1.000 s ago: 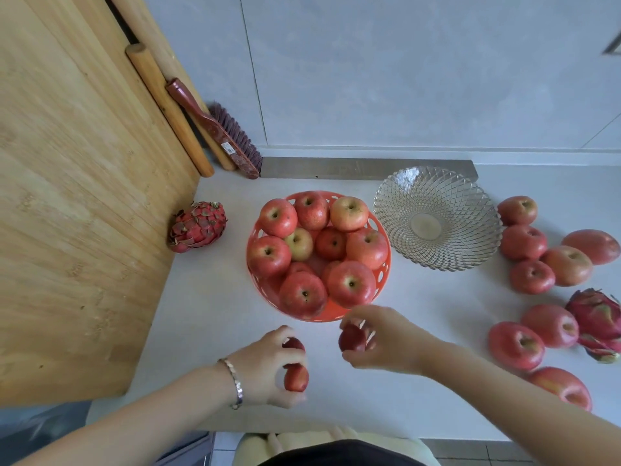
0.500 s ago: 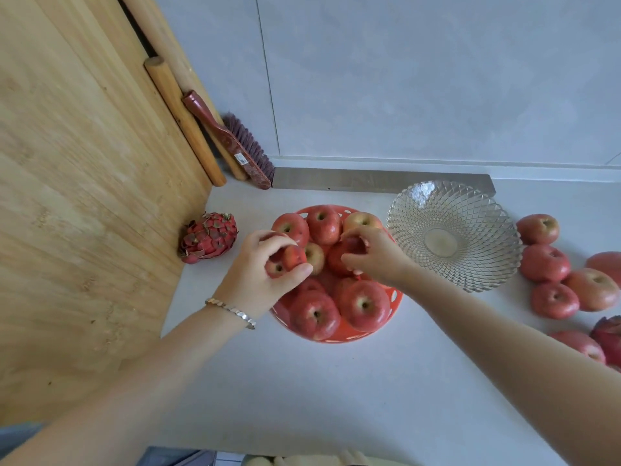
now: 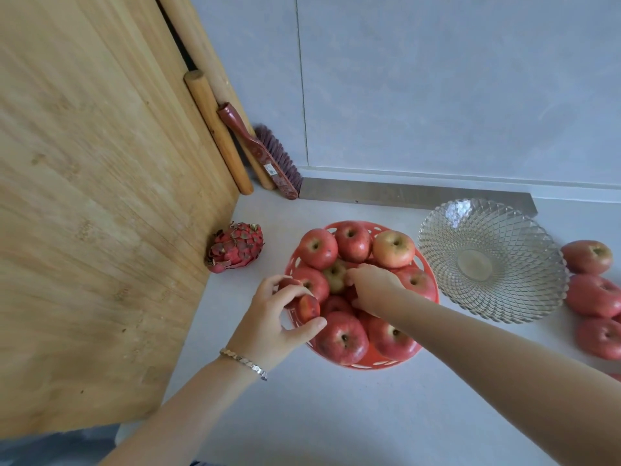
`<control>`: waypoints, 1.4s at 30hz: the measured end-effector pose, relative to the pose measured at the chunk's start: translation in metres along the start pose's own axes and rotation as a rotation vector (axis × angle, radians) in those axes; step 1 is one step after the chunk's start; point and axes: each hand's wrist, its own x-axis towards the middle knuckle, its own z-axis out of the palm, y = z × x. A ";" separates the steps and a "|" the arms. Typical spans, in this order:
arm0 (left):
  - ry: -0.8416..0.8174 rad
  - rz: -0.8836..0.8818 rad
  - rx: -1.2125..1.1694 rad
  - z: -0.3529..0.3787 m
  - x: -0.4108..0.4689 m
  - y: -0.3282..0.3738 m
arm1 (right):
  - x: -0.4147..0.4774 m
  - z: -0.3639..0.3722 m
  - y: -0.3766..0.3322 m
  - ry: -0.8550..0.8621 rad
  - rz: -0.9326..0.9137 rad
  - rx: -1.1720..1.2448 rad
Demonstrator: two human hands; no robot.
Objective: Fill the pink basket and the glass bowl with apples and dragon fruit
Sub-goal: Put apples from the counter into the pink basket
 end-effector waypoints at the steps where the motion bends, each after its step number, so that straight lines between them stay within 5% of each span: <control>1: -0.004 -0.008 -0.003 0.001 -0.001 0.000 | 0.000 0.000 0.000 0.016 0.005 -0.002; 7: -0.018 -0.026 -0.005 0.002 -0.004 0.001 | 0.001 0.004 -0.006 0.071 0.052 -0.009; 10: -0.001 -0.031 0.012 0.001 -0.007 0.002 | -0.001 -0.004 0.002 0.020 0.099 0.161; 14: 0.056 -0.025 0.077 -0.002 -0.009 0.000 | -0.026 -0.039 -0.003 0.180 0.051 0.462; 16: 0.089 -0.013 0.117 -0.001 -0.007 0.002 | -0.048 -0.058 -0.016 0.066 -0.087 0.724; 19: 0.128 0.053 0.155 0.002 -0.002 0.014 | -0.068 -0.061 -0.039 -0.099 -0.234 0.700; 25: 0.080 0.125 0.190 -0.002 0.000 0.009 | -0.054 -0.032 -0.046 0.091 -0.131 0.861; 30: 0.248 -0.030 0.056 -0.016 -0.008 -0.010 | -0.046 -0.007 -0.052 0.243 -0.255 0.601; 32: 0.246 -0.110 0.037 -0.018 -0.012 -0.013 | -0.044 0.007 -0.058 0.169 -0.379 0.438; 36: 0.220 -0.175 -0.004 -0.014 -0.018 -0.014 | -0.039 0.030 -0.068 0.284 -0.458 0.077; 42: 0.171 -0.233 -0.092 -0.006 -0.025 -0.010 | -0.046 0.041 -0.068 0.326 -0.416 0.052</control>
